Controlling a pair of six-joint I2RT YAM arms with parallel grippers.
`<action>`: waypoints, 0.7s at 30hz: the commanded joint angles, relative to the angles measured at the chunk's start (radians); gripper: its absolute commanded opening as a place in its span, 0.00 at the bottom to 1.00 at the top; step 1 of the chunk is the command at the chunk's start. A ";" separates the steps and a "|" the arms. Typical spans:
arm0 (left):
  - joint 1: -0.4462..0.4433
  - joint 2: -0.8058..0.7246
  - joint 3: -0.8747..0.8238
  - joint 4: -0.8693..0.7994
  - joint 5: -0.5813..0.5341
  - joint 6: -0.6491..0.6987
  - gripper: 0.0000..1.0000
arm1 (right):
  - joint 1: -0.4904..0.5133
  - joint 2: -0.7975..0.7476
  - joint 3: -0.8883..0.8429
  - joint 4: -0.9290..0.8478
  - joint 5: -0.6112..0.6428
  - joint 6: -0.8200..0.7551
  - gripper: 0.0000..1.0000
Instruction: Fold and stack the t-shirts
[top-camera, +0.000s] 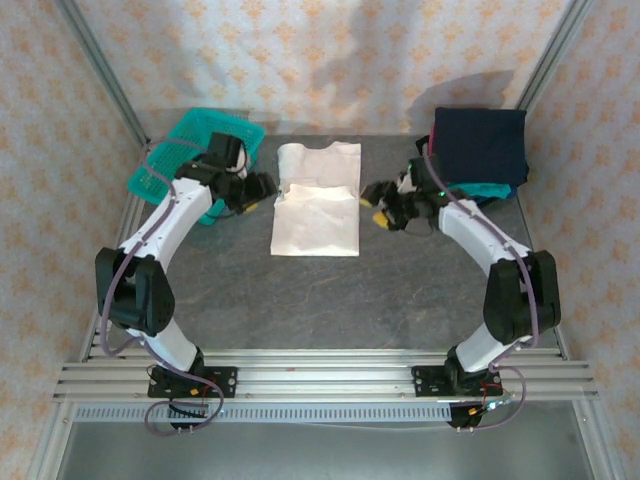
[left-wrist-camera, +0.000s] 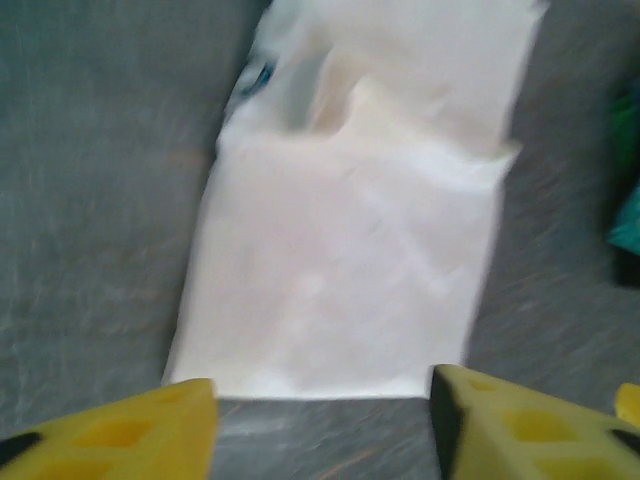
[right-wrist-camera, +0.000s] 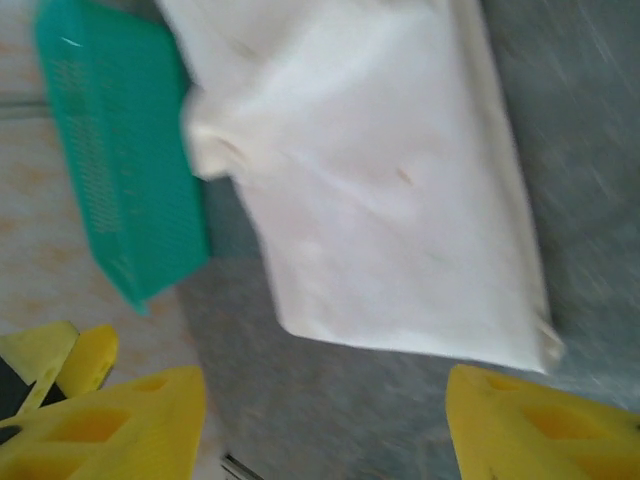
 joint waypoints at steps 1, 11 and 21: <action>-0.023 0.017 -0.072 0.120 0.053 0.025 0.42 | 0.045 -0.007 -0.088 0.122 0.025 -0.005 0.60; -0.053 0.365 0.153 0.158 0.058 -0.016 0.23 | 0.061 0.139 -0.061 0.202 0.028 0.036 0.37; -0.010 0.676 0.600 -0.037 -0.111 0.070 0.22 | 0.074 0.172 -0.064 0.217 0.037 0.064 0.33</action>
